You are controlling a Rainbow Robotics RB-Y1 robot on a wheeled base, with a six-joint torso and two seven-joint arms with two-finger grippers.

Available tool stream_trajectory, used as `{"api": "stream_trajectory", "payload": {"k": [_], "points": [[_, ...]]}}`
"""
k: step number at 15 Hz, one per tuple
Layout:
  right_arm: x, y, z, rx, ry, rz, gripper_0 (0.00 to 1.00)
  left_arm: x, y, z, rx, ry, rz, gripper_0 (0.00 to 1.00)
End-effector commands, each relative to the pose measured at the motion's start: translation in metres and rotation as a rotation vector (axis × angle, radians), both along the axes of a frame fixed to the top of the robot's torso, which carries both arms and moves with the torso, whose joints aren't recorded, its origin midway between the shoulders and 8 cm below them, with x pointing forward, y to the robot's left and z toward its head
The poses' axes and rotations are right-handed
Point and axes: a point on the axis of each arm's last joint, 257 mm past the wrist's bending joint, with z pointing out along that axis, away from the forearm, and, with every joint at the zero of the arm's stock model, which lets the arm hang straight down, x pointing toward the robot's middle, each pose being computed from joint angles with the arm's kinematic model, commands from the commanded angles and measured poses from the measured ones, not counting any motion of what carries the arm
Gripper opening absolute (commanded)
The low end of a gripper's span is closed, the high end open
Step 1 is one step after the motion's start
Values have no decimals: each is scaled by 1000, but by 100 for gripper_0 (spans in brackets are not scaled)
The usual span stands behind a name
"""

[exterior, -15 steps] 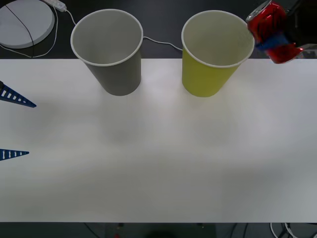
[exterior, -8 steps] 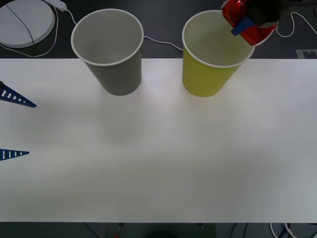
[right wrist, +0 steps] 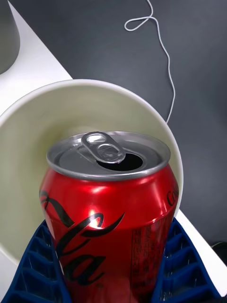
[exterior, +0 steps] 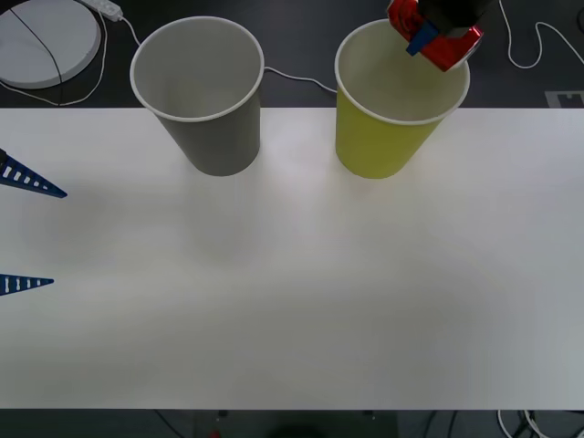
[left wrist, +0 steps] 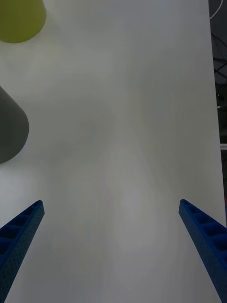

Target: Put the can into the green bin and the plastic bottle into the gray bin

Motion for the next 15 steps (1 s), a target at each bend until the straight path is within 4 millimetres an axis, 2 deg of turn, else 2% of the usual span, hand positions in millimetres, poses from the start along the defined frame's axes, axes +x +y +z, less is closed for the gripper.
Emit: {"api": "stream_trajectory", "payload": {"k": [1, 2, 6, 8, 12, 15], "points": [[1, 0, 0, -22, -10, 15, 72, 0, 0, 0, 0, 0, 0, 100], [2, 0, 1, -30, -12, 22, 100, 0, 0, 0, 0, 0, 0, 100], [-3, 1, 3, -44, -11, 58, 100, 0, 0, 0, 0, 0, 0, 100], [-12, -1, 6, -29, 8, 91, 100, 0, 0, 0, 0, 0, 0, 100], [-42, -14, 15, 46, 82, 173, 100, 0, 0, 0, 0, 0, 0, 100], [-61, -15, 30, 78, 28, 237, 100, 0, 0, 0, 0, 0, 0, 100]]}}
